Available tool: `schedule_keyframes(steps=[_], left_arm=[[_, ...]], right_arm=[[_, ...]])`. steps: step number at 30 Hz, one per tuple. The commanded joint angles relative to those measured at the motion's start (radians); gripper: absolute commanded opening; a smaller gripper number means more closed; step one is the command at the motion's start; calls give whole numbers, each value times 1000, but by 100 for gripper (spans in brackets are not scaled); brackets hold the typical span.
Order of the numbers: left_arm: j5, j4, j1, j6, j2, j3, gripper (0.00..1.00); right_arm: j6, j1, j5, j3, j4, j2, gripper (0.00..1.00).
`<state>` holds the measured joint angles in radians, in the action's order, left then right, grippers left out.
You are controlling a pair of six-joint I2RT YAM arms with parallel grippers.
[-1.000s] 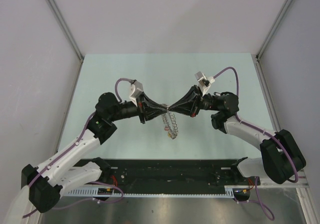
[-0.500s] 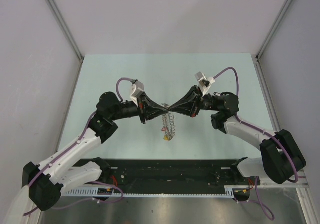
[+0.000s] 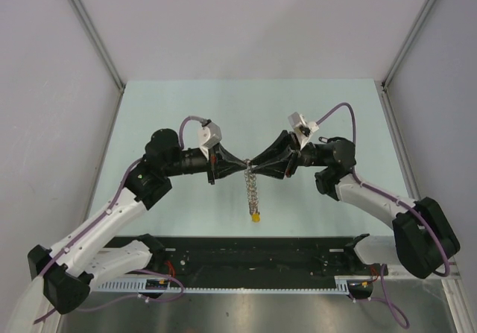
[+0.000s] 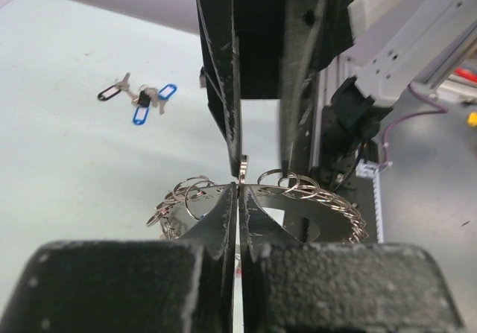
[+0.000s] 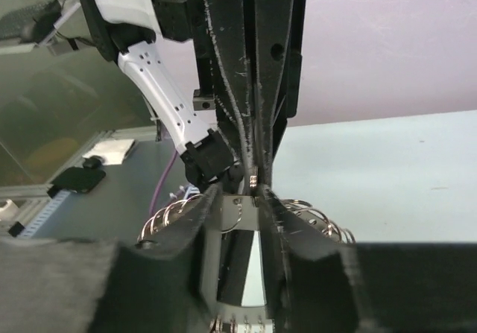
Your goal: Put the keys on the keyring
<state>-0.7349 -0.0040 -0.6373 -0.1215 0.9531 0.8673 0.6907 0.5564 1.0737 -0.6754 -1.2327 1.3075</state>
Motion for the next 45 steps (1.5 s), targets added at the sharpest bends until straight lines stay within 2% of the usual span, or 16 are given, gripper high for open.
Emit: schedule_keyframes(steps=[1, 3, 4, 5, 6, 8, 12, 17, 20, 30, 37, 41, 45], left_arm=[[51, -169, 1, 187, 3, 90, 0], [60, -226, 2, 216, 9, 102, 1], [66, -247, 2, 244, 12, 117, 1], [84, -290, 2, 256, 19, 125, 0], [98, -313, 2, 270, 22, 133, 0], [153, -382, 2, 299, 39, 160, 1], [206, -499, 1, 329, 79, 220, 0], [201, -564, -2, 382, 96, 243, 0], [167, -528, -2, 396, 87, 205, 0], [28, -410, -2, 391, 67, 105, 0], [5, -393, -1, 387, 82, 102, 0], [-6, -389, -1, 382, 85, 101, 0], [-11, -378, -1, 376, 82, 98, 0]], right_arm=[[-245, 13, -9, -27, 217, -111, 46], [-362, 13, -69, -29, 388, -173, 55], [-403, 13, -93, -32, 453, -195, 62], [-445, 17, -160, -41, 590, -221, 65], [-556, 20, -190, -47, 661, -259, 67], [-676, 37, -239, -49, 811, -290, 69], [-688, 37, -325, -70, 930, -333, 74], [-744, 43, -302, -82, 978, -289, 73], [-760, 45, -276, -88, 938, -234, 69], [-797, 69, -100, -157, 817, -48, 41], [-823, 76, -17, -177, 840, -7, 36], [-832, 79, -1, -184, 843, 9, 26], [-830, 85, 23, -197, 842, 25, 20]])
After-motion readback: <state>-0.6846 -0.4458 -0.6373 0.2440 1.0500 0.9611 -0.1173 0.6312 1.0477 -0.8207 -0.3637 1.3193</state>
